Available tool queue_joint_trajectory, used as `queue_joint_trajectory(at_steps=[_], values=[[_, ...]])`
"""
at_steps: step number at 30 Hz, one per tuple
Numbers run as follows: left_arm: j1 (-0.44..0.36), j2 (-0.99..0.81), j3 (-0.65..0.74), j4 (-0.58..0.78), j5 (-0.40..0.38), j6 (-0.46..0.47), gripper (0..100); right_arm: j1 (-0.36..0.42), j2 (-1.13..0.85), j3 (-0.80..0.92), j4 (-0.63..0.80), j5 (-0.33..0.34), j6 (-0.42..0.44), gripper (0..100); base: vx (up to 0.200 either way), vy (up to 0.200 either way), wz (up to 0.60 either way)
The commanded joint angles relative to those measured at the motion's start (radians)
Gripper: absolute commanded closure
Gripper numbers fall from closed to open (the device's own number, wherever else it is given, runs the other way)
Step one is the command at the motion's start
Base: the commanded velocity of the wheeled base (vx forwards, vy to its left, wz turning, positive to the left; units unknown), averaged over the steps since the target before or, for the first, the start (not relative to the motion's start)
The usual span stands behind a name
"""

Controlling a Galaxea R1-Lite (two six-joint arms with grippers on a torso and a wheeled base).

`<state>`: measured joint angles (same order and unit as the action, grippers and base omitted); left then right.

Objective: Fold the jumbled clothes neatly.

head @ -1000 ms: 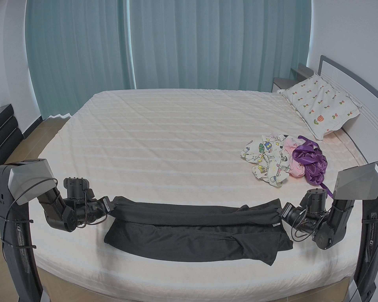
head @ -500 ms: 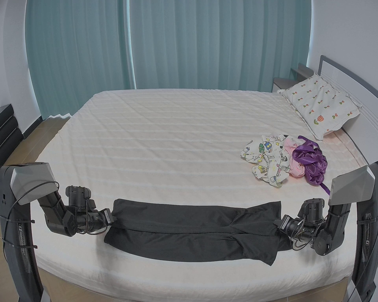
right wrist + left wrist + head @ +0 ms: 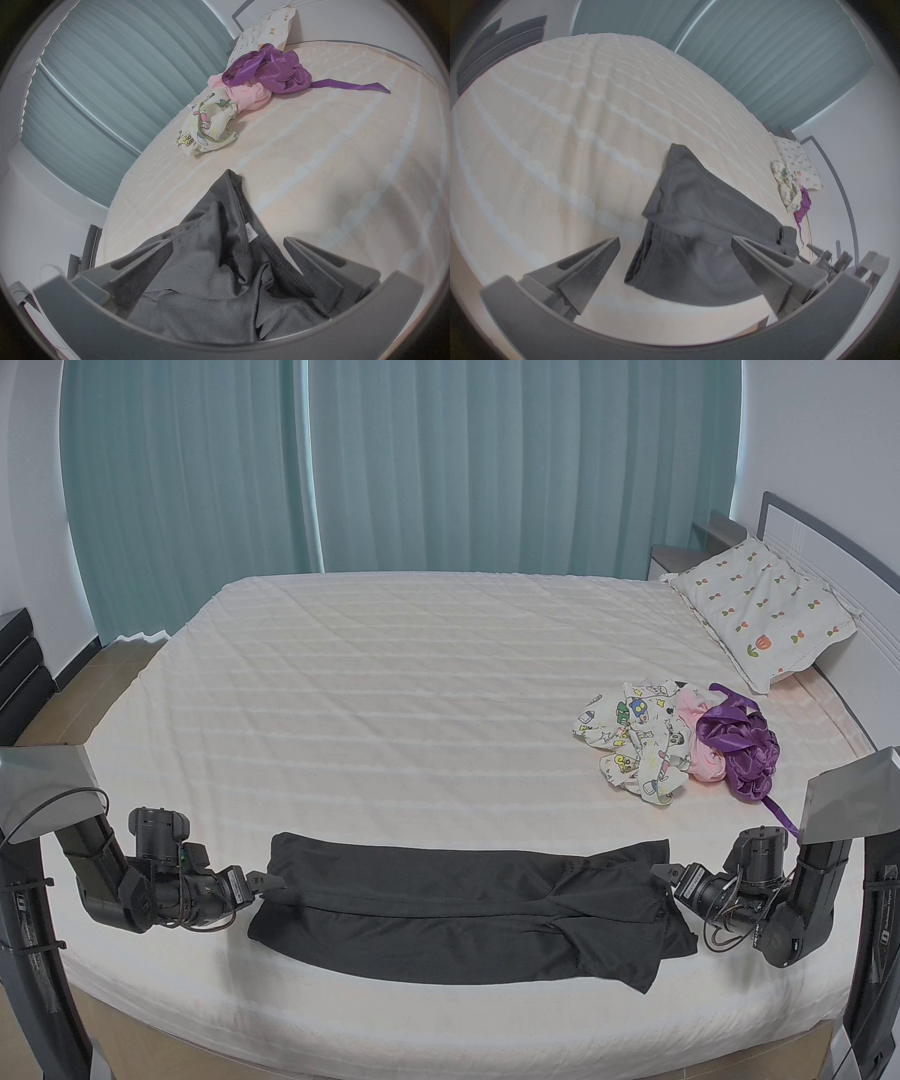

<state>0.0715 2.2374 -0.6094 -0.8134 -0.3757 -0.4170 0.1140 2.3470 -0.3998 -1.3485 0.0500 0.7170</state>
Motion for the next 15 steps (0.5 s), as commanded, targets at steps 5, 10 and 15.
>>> queue_joint_trajectory(at_steps=[5, 10, 15], values=[[-0.007, -0.039, 0.115, -0.001, -0.018, 0.116, 0, 0.009, -0.02, 0.088, -0.093, 0.001, 0.021, 0, 0.0, 0.0, 0.0], [-0.05, 0.027, 0.1, -0.013, 0.067, 0.118, 0, 0.009, -0.025, 0.096, -0.103, 0.001, 0.022, 0, 0.0, 0.0, 0.0], [-0.081, 0.037, 0.077, -0.007, 0.126, 0.113, 0, 0.009, -0.029, 0.096, -0.103, 0.001, 0.022, 0, 0.0, 0.0, 0.0]])
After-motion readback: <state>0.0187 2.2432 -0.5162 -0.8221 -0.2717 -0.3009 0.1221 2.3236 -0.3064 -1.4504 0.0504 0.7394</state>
